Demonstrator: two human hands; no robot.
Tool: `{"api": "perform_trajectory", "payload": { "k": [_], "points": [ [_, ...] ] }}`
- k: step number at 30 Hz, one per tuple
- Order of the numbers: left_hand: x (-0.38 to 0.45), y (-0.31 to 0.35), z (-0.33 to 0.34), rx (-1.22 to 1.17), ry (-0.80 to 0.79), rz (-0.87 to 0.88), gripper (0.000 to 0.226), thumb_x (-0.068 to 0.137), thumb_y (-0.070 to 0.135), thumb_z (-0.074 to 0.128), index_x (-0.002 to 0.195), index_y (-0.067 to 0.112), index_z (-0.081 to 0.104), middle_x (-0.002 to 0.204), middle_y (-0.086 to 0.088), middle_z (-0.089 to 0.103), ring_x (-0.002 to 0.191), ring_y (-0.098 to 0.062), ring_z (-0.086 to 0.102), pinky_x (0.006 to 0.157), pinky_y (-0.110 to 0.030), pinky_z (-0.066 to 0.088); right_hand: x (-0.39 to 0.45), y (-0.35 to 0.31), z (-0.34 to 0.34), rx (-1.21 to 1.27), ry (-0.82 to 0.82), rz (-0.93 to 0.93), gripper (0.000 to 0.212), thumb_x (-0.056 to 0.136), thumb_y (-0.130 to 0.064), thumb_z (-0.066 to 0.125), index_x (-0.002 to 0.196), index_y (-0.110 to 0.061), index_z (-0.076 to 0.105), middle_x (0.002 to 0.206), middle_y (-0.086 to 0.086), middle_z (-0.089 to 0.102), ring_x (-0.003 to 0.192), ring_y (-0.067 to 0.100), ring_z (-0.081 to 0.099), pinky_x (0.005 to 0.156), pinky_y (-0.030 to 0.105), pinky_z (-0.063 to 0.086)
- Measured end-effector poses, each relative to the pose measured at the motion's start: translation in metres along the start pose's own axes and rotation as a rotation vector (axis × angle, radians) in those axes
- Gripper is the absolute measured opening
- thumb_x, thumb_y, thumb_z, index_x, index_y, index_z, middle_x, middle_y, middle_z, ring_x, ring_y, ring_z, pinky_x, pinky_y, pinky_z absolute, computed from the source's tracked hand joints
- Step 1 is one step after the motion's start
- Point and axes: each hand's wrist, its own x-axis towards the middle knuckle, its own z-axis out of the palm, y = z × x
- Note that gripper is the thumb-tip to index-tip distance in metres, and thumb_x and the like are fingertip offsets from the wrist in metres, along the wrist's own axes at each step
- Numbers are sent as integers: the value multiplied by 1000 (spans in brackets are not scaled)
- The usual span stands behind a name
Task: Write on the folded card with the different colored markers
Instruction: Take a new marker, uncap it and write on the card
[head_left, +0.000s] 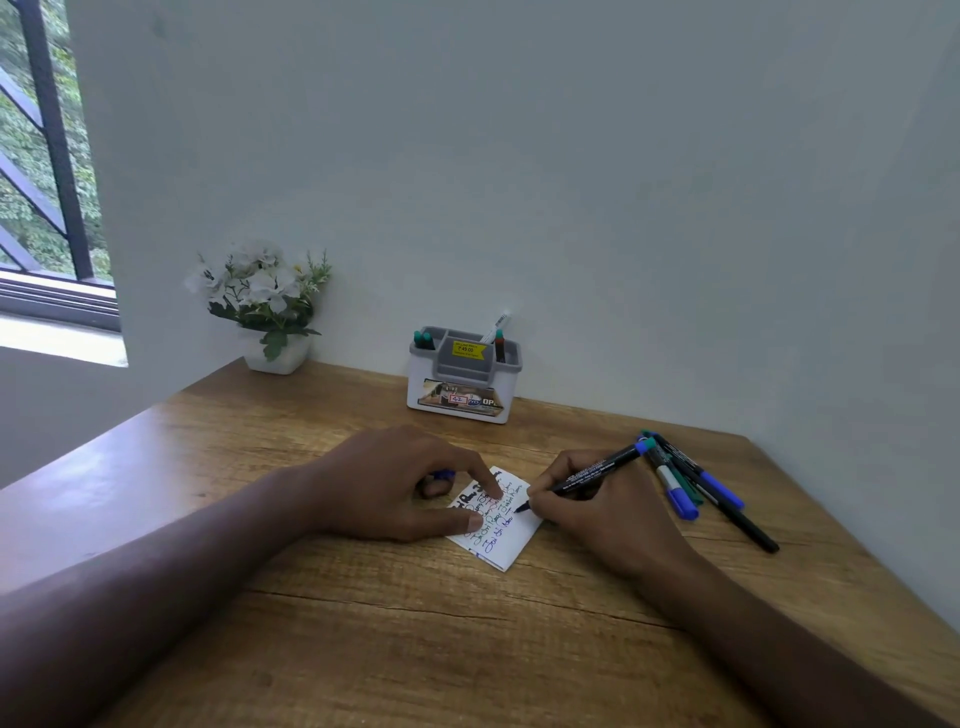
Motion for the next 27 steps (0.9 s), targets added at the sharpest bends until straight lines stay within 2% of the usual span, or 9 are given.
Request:
{"api": "perform_trajectory", "payload": {
  "k": [4, 15, 18, 20, 25, 27],
  "points": [
    [-1, 0, 0, 0, 9, -2, 45, 93, 81, 47, 136, 66, 47, 105, 18, 68, 95, -7, 61, 80, -42, 55, -1, -1, 0, -6, -40, -5, 4, 83, -20, 82, 81, -23, 80, 83, -12, 79, 84, -7, 70, 64, 10, 55],
    [-1, 2, -2, 0, 11, -9, 44, 94, 79, 50, 136, 65, 48, 99, 22, 64, 92, -4, 59, 79, -40, 54, -1, -1, -1, -22, 20, 14, 6, 83, -20, 82, 79, -24, 80, 80, -13, 79, 79, -9, 69, 58, 7, 51],
    [-1, 2, -1, -7, 4, -10, 43, 94, 79, 51, 135, 66, 49, 88, 32, 55, 88, -2, 57, 76, -38, 53, 0, -1, -1, -21, 23, 29, 4, 84, -20, 82, 81, -22, 80, 80, -12, 78, 79, -11, 68, 57, 7, 50],
    [-1, 2, -1, 0, 3, -9, 44, 94, 79, 51, 136, 66, 48, 87, 35, 53, 89, -1, 56, 77, -36, 53, 0, -1, -1, -29, 28, 36, 3, 84, -21, 82, 82, -22, 80, 81, -12, 78, 79, -12, 68, 57, 6, 50],
    [-1, 0, -1, 6, 5, 0, 46, 94, 81, 48, 137, 66, 45, 108, 19, 68, 97, -5, 60, 80, -41, 55, 0, -1, 0, -33, 29, 46, 3, 86, -24, 80, 83, -24, 79, 82, -11, 78, 75, -8, 68, 55, 6, 48],
    [-2, 0, -1, 2, 8, 0, 45, 93, 81, 48, 136, 66, 46, 102, 16, 67, 93, -6, 61, 77, -42, 54, 0, -2, 1, -39, 21, 53, 3, 87, -26, 80, 85, -25, 79, 83, -12, 77, 75, -13, 67, 55, 5, 47]
  ]
}}
